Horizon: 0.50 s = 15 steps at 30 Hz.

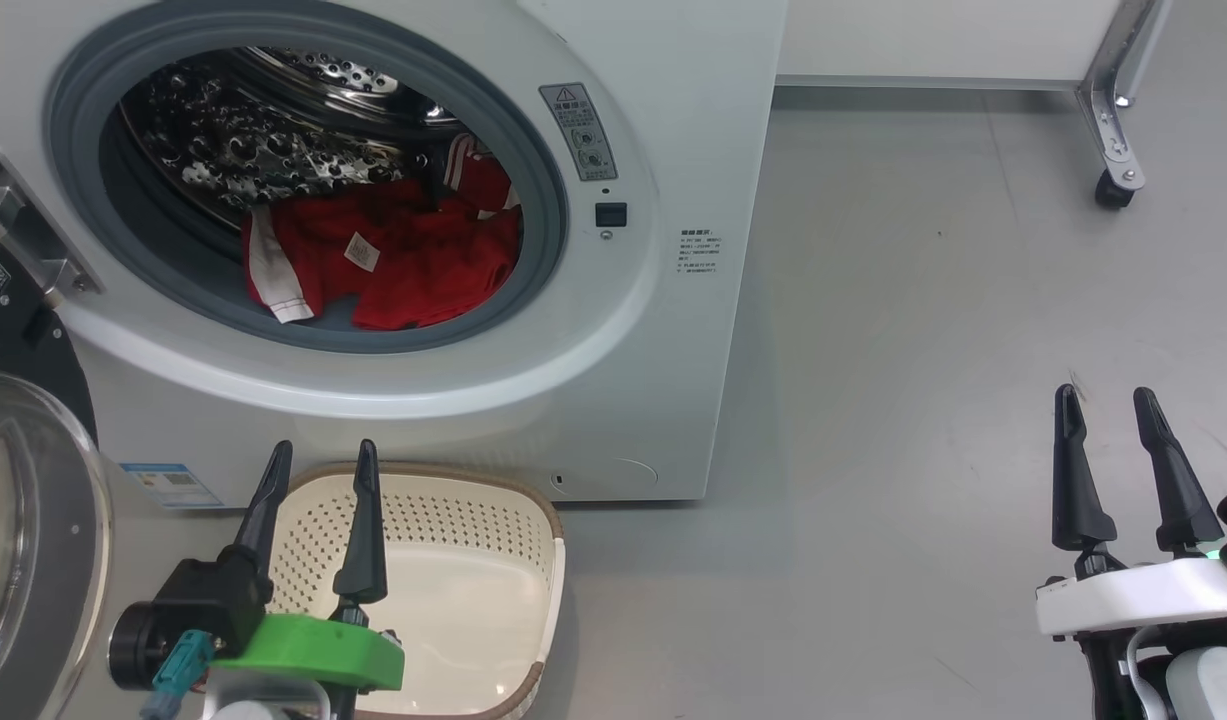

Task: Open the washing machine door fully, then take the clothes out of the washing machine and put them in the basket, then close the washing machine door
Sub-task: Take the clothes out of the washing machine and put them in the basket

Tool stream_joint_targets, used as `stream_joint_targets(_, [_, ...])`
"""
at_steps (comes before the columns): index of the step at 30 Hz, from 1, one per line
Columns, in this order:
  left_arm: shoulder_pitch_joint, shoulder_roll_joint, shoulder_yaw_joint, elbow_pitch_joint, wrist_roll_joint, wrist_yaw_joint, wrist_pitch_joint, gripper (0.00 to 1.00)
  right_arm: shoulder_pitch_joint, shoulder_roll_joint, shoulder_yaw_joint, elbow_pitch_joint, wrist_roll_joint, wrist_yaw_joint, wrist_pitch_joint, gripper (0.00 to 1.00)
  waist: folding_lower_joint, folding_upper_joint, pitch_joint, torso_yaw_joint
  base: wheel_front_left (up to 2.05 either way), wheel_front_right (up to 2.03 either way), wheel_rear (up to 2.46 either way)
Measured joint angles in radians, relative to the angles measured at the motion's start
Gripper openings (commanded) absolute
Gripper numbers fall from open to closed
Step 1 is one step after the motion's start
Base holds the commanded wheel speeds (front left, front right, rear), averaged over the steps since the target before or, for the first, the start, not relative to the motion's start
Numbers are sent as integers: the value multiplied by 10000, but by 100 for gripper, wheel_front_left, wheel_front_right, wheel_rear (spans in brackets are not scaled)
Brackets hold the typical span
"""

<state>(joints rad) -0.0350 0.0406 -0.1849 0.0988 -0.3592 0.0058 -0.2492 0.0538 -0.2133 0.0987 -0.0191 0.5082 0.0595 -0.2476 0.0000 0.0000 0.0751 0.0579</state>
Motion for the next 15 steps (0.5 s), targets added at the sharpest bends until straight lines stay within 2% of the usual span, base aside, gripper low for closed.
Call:
stream_joint_targets(7, [0, 0, 0, -25, -2, 0, 0, 100, 0, 12, -25, -2, 0, 0, 0, 100, 0, 0, 65, -26, 40, -40, 0])
stream_joint_targets(15, [0, 0, -25, -31, 0, 6, 0, 100, 0, 35, -56, -2, 0, 2, 0, 100, 0, 0, 105, -37, 5, -5, 0])
